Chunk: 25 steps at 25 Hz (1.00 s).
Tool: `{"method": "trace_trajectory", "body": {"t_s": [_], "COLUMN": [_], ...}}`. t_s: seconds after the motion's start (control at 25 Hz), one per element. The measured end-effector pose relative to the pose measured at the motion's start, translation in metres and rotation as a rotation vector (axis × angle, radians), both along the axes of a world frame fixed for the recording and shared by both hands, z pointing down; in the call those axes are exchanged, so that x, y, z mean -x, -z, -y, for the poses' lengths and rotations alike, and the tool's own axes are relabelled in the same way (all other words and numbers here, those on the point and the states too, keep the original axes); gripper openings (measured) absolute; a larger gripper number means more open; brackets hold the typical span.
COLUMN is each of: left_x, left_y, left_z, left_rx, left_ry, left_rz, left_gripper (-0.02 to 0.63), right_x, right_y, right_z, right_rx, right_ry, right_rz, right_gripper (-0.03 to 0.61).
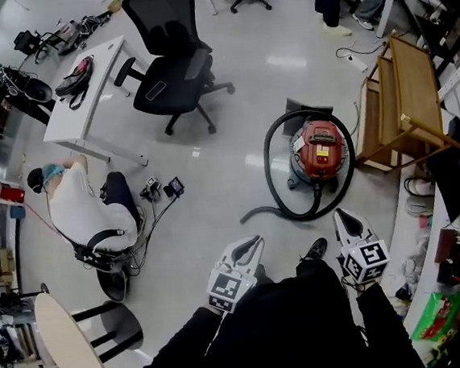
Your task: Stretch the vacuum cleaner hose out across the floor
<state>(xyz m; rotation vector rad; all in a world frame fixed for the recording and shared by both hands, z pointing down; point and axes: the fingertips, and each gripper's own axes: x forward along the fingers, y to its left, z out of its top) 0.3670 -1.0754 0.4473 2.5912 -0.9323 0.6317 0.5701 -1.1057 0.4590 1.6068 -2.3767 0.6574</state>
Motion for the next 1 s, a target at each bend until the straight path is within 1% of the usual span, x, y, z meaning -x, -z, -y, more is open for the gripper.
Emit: {"method": "trace_trajectory", "body": {"t_s": [0.08, 0.2, 0.28, 0.36, 0.4, 0.48, 0.56, 0.68, 0.76, 0.8, 0.84, 0.88, 0.92, 1.0], "left_x": [-0.023, -0.050, -0.061, -0.068, -0.071, -0.077, -0.079, -0.080, -0.083, -0.085, -0.085, -0.084, -0.083, -0.078], "left_y": [0.003, 0.002, -0.003, -0.008, -0.012, -0.022, -0.036, -0.051, -0.064, -0.073, -0.082, -0.093, -0.104, -0.130], "left_z": [0.013, 0.028, 0.039, 0.051, 0.058, 0.074, 0.092, 0.123, 0.148, 0.158, 0.165, 0.169, 0.170, 0.169], "left_rx": [-0.007, -0.005, 0.000, -0.004, -0.010, -0.016, -0.003, 0.022, 0.037, 0.049, 0.062, 0.076, 0.090, 0.128], "left_ry": [0.019, 0.066, 0.090, 0.095, 0.091, 0.077, 0.052, 0.010, -0.003, -0.005, -0.006, -0.005, -0.002, 0.026], "left_rz": [0.017, 0.023, 0.025, 0.030, 0.033, 0.032, 0.025, 0.002, -0.002, -0.002, 0.001, 0.008, 0.019, 0.042], "left_gripper": [0.021, 0.023, 0.023, 0.023, 0.023, 0.023, 0.023, 0.023, 0.026, 0.031, 0.034, 0.041, 0.049, 0.074], "right_x": [-0.018, -0.043, -0.052, -0.058, -0.061, -0.069, -0.078, -0.099, -0.120, -0.131, -0.141, -0.151, -0.160, -0.178], "right_y": [-0.007, -0.023, -0.034, -0.043, -0.047, -0.055, -0.064, -0.087, -0.114, -0.133, -0.154, -0.177, -0.201, -0.247], "right_z": [0.024, 0.062, 0.088, 0.114, 0.128, 0.156, 0.185, 0.223, 0.253, 0.269, 0.283, 0.296, 0.308, 0.332], "right_rx": [0.006, 0.019, 0.023, 0.028, 0.031, 0.037, 0.040, 0.066, 0.097, 0.119, 0.146, 0.176, 0.202, 0.237], "right_ry": [0.034, 0.051, 0.053, 0.054, 0.056, 0.061, 0.047, 0.009, -0.002, -0.008, -0.018, -0.028, -0.035, -0.037], "right_rz": [-0.003, -0.004, 0.004, 0.018, 0.023, 0.017, -0.020, -0.126, -0.192, -0.205, -0.204, -0.198, -0.199, -0.221], "right_gripper": [0.014, 0.014, 0.014, 0.015, 0.021, 0.084, 0.105, 0.109, 0.115, 0.146, 0.199, 0.228, 0.244, 0.247]}}
